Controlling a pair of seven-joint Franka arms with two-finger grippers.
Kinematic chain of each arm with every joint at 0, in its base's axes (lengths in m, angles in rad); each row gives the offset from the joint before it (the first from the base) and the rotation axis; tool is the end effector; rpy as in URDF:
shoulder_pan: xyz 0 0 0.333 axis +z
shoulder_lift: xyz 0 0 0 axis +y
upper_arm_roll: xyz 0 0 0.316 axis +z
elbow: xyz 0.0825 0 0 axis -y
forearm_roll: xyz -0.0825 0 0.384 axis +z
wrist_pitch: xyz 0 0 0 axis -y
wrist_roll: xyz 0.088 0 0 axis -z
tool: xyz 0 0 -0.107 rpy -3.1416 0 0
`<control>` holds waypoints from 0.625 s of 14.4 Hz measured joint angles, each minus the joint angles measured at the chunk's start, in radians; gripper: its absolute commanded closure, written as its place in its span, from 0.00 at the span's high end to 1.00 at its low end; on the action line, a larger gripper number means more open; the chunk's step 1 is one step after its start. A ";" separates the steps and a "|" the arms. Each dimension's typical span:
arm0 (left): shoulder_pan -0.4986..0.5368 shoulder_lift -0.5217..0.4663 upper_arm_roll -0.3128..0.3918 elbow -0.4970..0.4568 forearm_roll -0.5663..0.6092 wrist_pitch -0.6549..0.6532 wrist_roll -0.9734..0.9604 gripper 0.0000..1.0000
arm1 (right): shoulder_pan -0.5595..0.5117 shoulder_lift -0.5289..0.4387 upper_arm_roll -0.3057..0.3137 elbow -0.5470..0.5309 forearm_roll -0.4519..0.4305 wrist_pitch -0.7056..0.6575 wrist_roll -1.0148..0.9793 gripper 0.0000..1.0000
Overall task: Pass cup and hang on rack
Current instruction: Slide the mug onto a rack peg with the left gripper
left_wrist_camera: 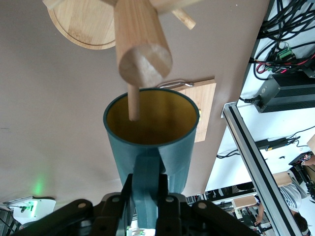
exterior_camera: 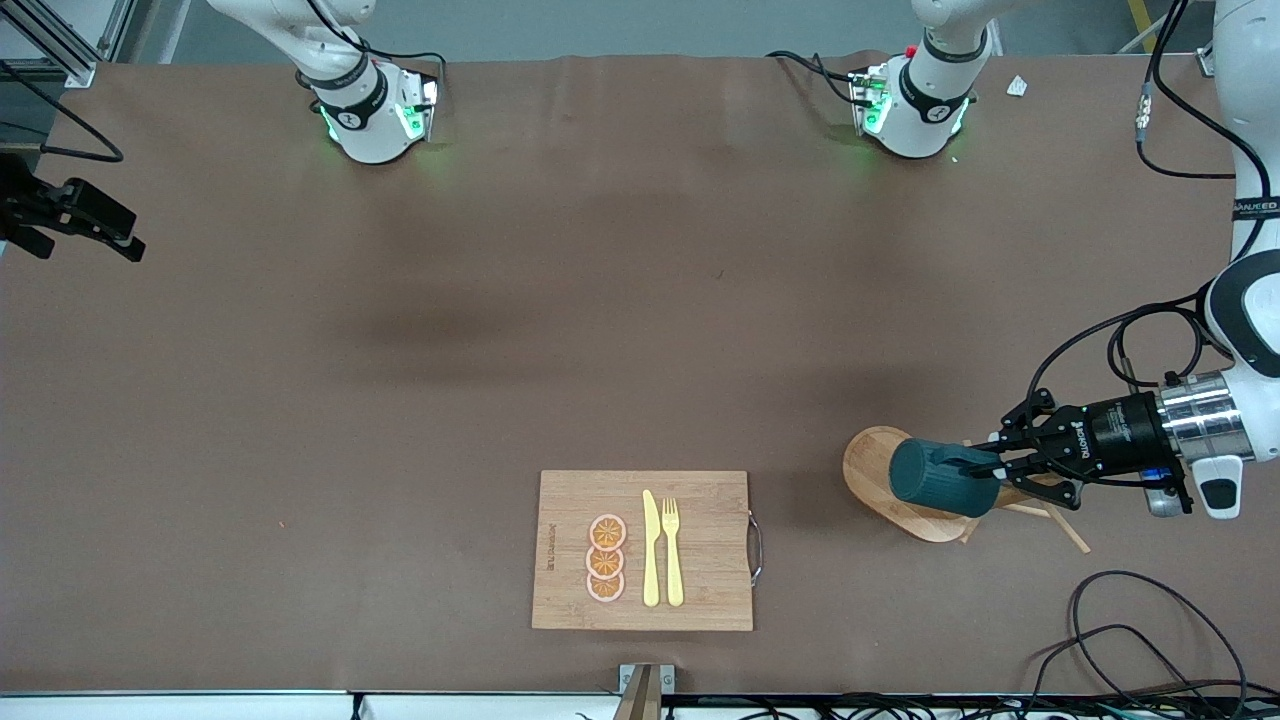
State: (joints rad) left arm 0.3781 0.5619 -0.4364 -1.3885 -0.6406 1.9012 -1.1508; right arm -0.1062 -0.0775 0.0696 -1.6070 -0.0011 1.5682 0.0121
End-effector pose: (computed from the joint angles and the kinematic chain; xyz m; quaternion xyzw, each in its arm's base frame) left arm 0.7102 -0.0203 0.4313 0.7067 0.5812 -0.2311 0.3307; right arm 0.5299 -0.0179 0.6491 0.9995 -0.0244 0.0192 0.0035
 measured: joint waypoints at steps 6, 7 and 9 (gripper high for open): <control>0.025 0.009 0.000 0.000 0.000 -0.003 0.000 0.00 | 0.000 0.000 0.000 0.000 0.000 0.000 0.000 1.00; 0.028 0.011 0.000 0.000 0.000 -0.003 0.000 0.01 | 0.000 0.000 0.000 0.000 0.000 0.000 0.000 1.00; 0.032 0.016 0.000 0.000 0.000 -0.003 0.000 0.01 | 0.000 0.000 0.000 0.000 0.000 0.000 0.000 1.00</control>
State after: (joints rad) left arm 0.4100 0.5779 -0.4361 -1.3886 -0.6406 1.8982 -1.1507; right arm -0.1062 -0.0775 0.0696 -1.6070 -0.0009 1.5681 0.0121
